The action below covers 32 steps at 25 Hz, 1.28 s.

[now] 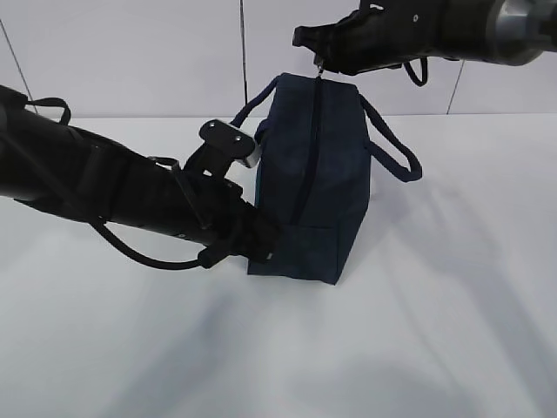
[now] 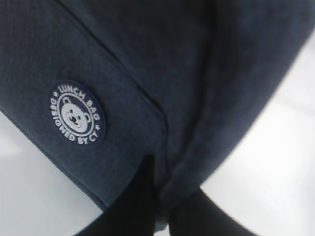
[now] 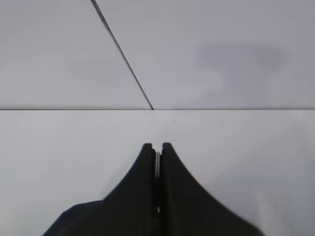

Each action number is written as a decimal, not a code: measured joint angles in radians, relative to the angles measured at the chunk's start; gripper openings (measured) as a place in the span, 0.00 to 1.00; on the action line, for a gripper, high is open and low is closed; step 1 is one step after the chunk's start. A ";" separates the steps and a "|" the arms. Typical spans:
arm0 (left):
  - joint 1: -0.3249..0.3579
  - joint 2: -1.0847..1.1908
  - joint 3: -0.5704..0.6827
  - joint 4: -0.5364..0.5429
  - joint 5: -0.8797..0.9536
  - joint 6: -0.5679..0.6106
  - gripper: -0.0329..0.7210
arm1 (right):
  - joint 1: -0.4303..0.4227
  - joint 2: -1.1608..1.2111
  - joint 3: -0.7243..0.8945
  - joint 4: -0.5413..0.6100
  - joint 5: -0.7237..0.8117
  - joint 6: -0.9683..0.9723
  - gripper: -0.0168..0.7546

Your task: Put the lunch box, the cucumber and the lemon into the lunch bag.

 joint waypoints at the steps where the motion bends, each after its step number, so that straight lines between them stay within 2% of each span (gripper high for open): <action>1: 0.000 0.000 0.000 0.000 0.000 0.000 0.06 | -0.005 0.013 -0.023 0.021 0.028 0.000 0.03; 8: 0.000 0.000 0.000 0.016 0.017 -0.035 0.06 | -0.026 0.094 -0.153 0.059 0.198 0.000 0.03; 11: 0.000 0.000 0.000 0.067 0.041 -0.121 0.06 | -0.037 0.116 -0.172 0.068 0.254 0.000 0.03; 15: 0.000 -0.002 0.000 0.196 0.088 -0.258 0.06 | -0.039 0.120 -0.195 0.069 0.302 0.000 0.03; 18: 0.000 -0.015 0.000 0.251 0.106 -0.289 0.06 | -0.041 0.122 -0.212 0.069 0.354 0.000 0.03; 23: 0.000 -0.022 0.000 0.270 0.115 -0.321 0.07 | -0.043 0.122 -0.252 0.065 0.426 0.000 0.03; 26: 0.000 -0.022 0.000 0.272 0.128 -0.342 0.21 | -0.046 0.122 -0.285 0.063 0.469 -0.007 0.03; 29: 0.000 -0.024 0.000 0.274 0.141 -0.347 0.46 | -0.046 0.122 -0.306 0.063 0.526 -0.024 0.03; 32: 0.003 -0.036 0.000 0.295 0.167 -0.385 0.56 | -0.046 0.122 -0.315 0.063 0.563 -0.028 0.03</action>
